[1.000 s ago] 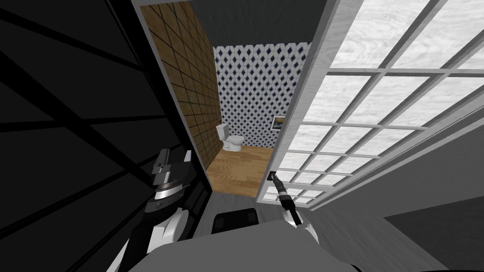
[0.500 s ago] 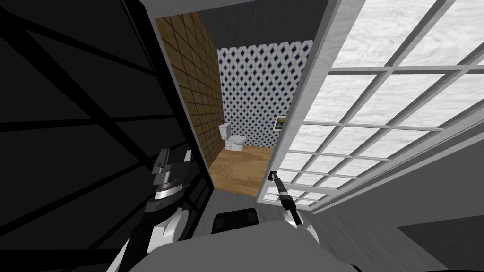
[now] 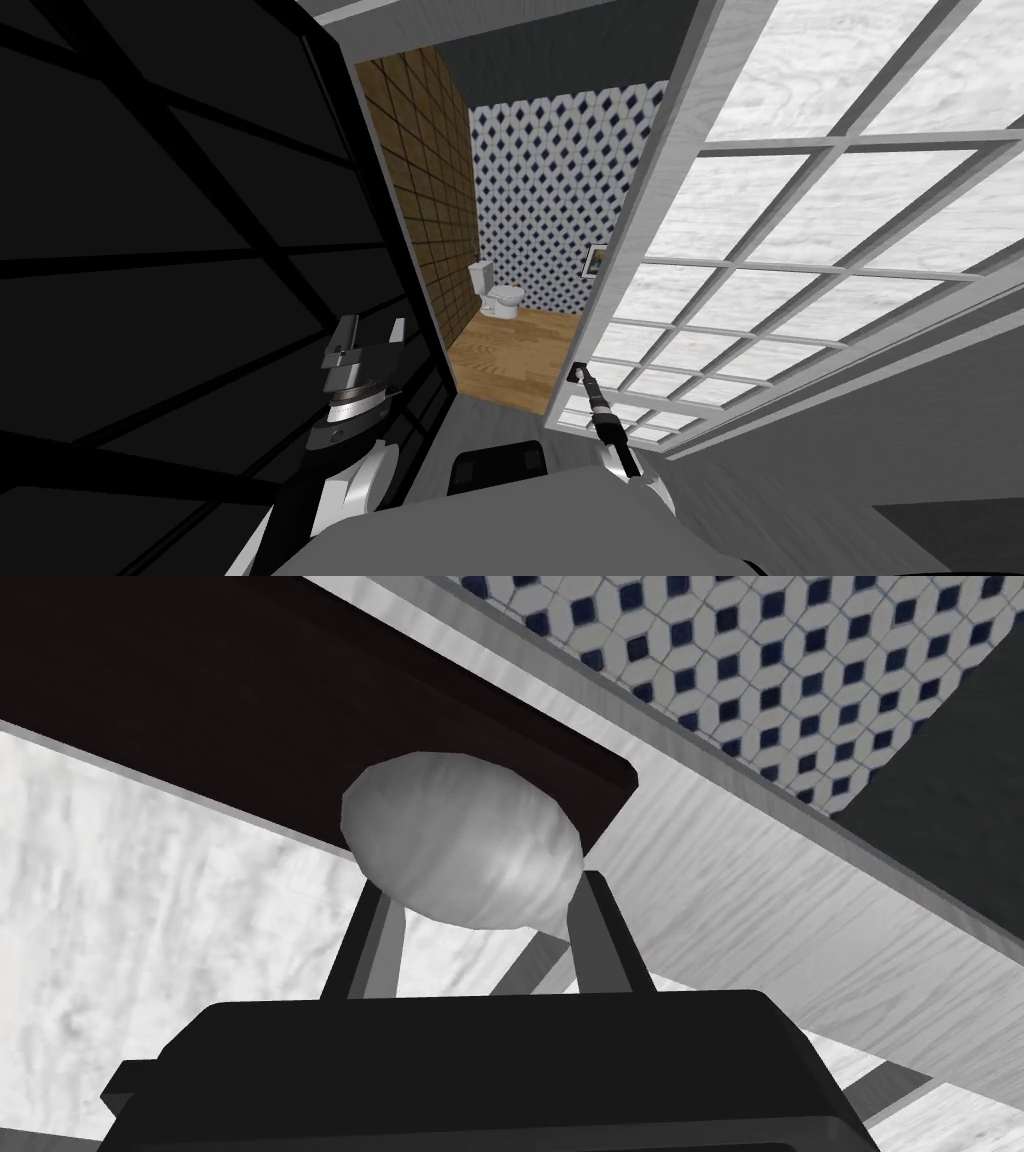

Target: Pull the door open

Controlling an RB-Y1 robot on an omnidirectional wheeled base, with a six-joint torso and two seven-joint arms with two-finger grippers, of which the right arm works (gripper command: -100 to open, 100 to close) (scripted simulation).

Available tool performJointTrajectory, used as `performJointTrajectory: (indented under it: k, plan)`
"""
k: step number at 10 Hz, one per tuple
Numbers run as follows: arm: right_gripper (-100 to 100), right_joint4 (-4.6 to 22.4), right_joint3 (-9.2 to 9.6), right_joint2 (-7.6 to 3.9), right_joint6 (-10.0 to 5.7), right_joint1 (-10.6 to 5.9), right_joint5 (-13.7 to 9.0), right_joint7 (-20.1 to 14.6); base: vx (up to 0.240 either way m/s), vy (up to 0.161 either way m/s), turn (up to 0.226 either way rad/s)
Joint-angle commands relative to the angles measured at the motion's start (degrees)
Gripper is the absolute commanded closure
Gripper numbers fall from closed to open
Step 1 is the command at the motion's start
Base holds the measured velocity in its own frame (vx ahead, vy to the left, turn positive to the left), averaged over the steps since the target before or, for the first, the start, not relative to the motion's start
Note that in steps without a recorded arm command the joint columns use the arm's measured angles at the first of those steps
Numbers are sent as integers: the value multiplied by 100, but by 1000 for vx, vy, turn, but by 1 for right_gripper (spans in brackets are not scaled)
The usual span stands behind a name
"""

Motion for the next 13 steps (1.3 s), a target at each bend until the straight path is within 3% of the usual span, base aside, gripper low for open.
performJointTrajectory:
  k: [1, 4, 6, 7, 13]
  plan:
    - [100, 25, 33, -5, 1, -1, -168, -286, -76, -28, 165]
    - [100, 26, 54, -13, 10, 3, -281, -629, -56, -18, 72]
    - [100, 26, 95, -28, 26, 10, -507, -1006, -67, -19, 139]
    - [-100, 28, 31, -51, 29, 17, -427, -722, -51, -17, 39]
    - [-100, 75, -88, -35, 34, -4, -287, 157, -21, 23, -9]
